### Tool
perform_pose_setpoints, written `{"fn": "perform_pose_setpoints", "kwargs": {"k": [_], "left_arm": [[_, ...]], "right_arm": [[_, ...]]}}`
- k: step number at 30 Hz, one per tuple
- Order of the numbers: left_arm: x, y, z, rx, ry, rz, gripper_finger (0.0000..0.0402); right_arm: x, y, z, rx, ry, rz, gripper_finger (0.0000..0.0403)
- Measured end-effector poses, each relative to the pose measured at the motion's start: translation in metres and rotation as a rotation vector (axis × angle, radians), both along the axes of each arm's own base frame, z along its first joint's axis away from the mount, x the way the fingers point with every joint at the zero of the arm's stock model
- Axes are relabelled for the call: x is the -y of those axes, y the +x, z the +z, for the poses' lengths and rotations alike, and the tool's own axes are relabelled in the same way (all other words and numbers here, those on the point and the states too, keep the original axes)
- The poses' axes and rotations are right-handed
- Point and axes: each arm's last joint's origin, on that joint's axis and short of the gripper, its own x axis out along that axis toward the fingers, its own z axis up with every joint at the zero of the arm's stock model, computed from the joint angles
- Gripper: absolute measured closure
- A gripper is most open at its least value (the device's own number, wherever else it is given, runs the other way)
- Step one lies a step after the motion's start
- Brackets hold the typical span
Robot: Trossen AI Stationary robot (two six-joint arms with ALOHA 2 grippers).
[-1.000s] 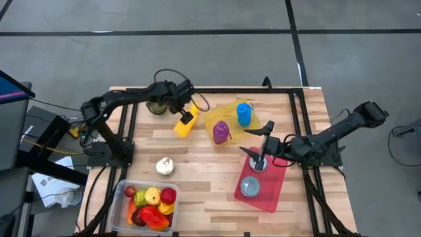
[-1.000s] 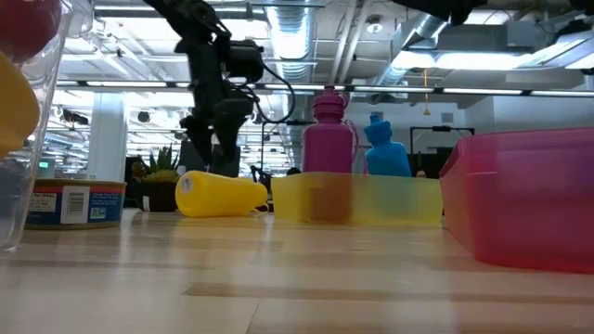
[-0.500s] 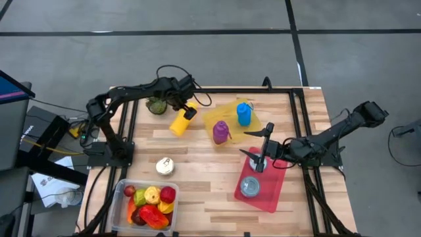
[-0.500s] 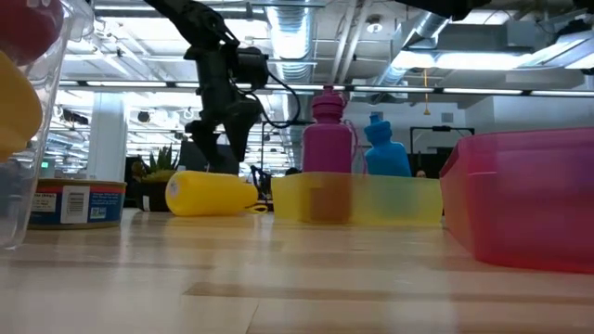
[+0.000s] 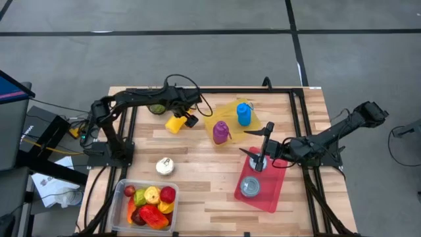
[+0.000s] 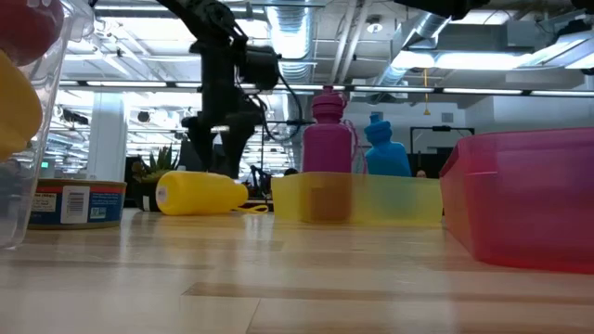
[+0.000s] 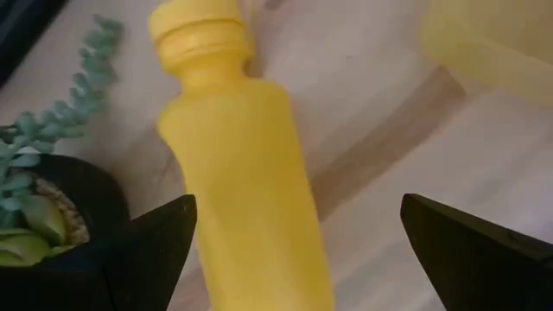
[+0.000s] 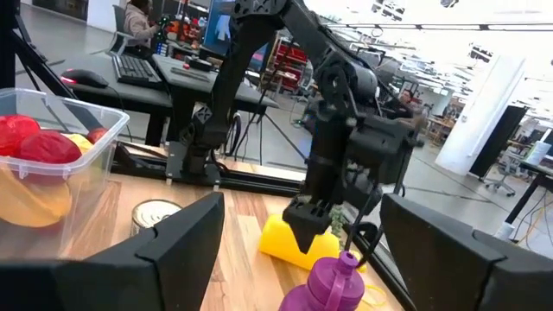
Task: Pick & Place Food Item
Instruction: Put the yellow tumbler into the yellow bin
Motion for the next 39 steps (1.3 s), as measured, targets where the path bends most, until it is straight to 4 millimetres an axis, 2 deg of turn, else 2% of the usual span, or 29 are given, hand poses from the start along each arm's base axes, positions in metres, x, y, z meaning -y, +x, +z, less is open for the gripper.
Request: {"fn": "perform_pose_setpoints", "kwargs": {"k": [7,12,17,21,28,31,34,39], "left_arm": [[0.000,0.007,-0.033,-0.158,0.055,0.077,0.0004],[-0.003,0.014,-0.056,-0.193,0.020,0.075,0.0004],[-0.003,0.018,-0.067,-0.194,-0.005,0.074,0.0015],[-0.004,0.017,-0.064,-0.199,0.018,0.077,0.0060],[-0.001,0.014,-0.049,-0.155,0.057,0.101,0.0186],[0.000,0.010,-0.040,-0.137,0.071,0.114,0.0225],[0.003,0.007,-0.024,-0.100,0.089,0.123,0.0248],[0.011,-0.002,0.009,-0.013,0.156,0.135,0.0256]], "right_arm": [[-0.001,0.000,0.000,-0.006,-0.023,0.003,0.0101],[-0.001,0.000,0.000,-0.010,-0.036,0.009,0.0101],[-0.001,0.000,0.000,-0.009,-0.036,0.026,0.0101],[-0.001,0.000,0.000,-0.009,-0.035,0.026,0.0101],[-0.001,0.000,0.000,-0.004,-0.025,0.026,0.0101],[-0.001,0.000,0.001,-0.002,-0.023,0.026,0.0101],[-0.001,0.000,0.001,0.001,-0.022,0.026,0.0101],[0.001,0.001,0.002,0.014,-0.008,0.011,0.0101]]}}
